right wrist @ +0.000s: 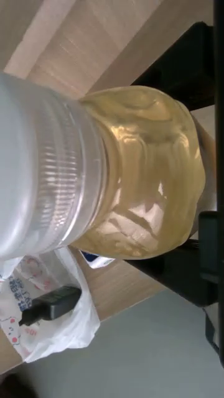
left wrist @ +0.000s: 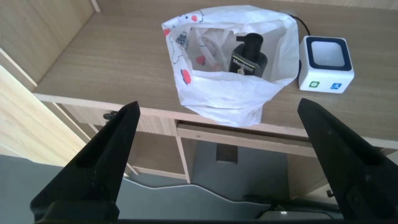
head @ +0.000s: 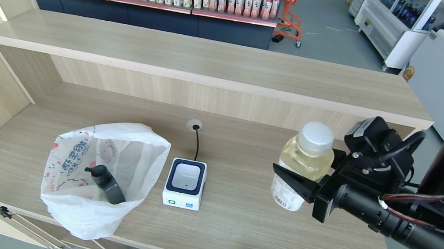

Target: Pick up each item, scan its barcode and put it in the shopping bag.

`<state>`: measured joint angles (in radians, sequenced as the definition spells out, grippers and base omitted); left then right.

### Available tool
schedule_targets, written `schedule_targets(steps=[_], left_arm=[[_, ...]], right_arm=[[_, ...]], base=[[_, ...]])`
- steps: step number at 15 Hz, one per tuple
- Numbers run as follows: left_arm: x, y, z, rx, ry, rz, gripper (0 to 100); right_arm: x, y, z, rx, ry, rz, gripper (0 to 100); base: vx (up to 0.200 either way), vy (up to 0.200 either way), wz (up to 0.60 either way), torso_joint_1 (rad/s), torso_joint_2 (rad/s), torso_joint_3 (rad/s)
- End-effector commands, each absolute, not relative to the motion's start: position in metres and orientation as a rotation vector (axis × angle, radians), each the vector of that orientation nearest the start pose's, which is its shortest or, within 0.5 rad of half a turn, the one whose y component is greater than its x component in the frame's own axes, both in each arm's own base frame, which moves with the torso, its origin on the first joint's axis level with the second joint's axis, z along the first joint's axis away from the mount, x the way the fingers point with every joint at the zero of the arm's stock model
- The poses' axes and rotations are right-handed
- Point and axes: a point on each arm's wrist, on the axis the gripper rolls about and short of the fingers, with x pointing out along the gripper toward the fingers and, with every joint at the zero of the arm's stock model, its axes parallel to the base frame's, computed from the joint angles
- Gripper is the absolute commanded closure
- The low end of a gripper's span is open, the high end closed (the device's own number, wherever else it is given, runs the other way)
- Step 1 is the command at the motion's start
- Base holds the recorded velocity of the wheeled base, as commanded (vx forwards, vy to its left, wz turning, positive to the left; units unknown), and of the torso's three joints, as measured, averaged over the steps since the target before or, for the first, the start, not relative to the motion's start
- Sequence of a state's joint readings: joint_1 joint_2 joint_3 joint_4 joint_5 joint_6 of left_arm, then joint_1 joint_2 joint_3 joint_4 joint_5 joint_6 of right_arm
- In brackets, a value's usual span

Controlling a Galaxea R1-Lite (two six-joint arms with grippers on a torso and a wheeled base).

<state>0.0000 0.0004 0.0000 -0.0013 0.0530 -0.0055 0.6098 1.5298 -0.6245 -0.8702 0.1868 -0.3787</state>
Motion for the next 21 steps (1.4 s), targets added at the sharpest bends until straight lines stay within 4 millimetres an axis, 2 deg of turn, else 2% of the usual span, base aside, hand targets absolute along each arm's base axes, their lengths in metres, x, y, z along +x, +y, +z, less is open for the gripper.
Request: schedule_targets(steps=[1, 7, 12, 14, 21], left_arm=[[-0.023, 0.001, 0.076, -0.006, -0.002, 0.054, 0], [-0.023, 0.001, 0.076, -0.006, -0.002, 0.054, 0], [-0.023, 0.001, 0.076, -0.005, -0.002, 0.054, 0], [-0.023, 0.001, 0.076, -0.006, -0.002, 0.054, 0], [-0.023, 0.001, 0.076, -0.009, -0.002, 0.054, 0]], right_arm=[[0.213, 0.153, 0.216, -0.42, -0.181, 0.777, 100], [0.237, 0.171, 0.203, -0.664, -0.417, 0.718, 100], [0.241, 0.192, 0.183, -0.824, -0.473, 0.756, 100], [0.245, 0.199, 0.179, -0.826, -0.512, 0.739, 100], [0.26, 0.223, 0.178, -0.821, -0.55, 0.751, 100]], base=[[0.0, 0.0, 0.0, 0.0, 0.0, 0.0], [0.0, 0.0, 0.0, 0.0, 0.0, 0.0], [0.0, 0.0, 0.0, 0.0, 0.0, 0.0], [0.0, 0.0, 0.0, 0.0, 0.0, 0.0], [0.0, 0.2, 0.0, 0.004, 0.0, 0.003]])
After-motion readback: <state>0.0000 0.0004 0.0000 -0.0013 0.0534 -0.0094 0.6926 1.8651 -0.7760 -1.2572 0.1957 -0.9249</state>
